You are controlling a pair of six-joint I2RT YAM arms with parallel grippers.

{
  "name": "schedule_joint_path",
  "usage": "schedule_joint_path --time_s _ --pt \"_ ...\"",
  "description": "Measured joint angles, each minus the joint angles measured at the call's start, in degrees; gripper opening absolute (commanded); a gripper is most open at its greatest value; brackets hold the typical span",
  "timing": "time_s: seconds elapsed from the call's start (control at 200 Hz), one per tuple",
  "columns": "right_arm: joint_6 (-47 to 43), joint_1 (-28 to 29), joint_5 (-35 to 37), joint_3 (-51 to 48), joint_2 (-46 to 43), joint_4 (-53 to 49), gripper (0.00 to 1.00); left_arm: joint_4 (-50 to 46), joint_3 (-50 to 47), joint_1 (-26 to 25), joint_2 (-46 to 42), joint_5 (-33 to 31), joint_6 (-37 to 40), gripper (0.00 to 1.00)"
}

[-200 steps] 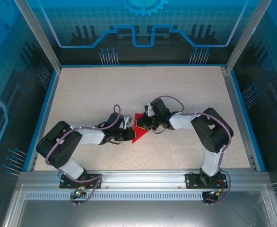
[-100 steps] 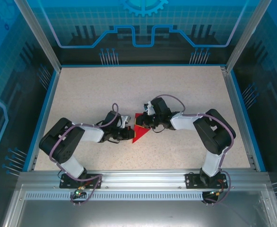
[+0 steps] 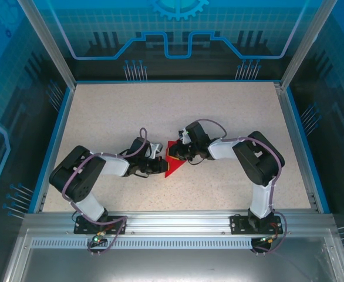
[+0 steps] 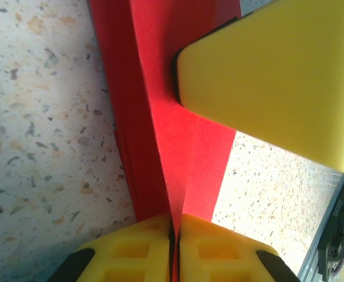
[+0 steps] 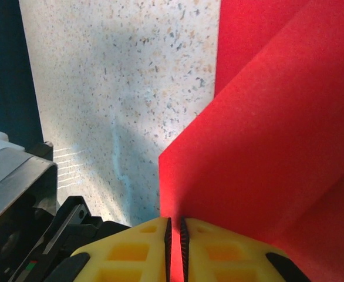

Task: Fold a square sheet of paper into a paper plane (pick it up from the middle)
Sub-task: Fourth fold the wing at the center of the table.

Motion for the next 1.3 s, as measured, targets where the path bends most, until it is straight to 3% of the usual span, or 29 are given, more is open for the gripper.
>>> schedule_joint_path --time_s 0.25,0.435,1.3 --pt "0.0 -0.22 0.2 0.02 0.72 -0.28 0.15 -0.31 0.04 -0.09 -0.74 0.55 -0.15 0.24" --pt "0.0 -0.22 0.2 0.02 0.72 -0.46 0.15 -1.2 0.04 -0.35 -1.49 0.31 -0.83 0.25" --pt "0.0 -0.22 0.37 -0.07 0.72 -0.46 0.16 -1.25 -0.04 -0.35 -1.33 -0.11 -4.59 0.05"
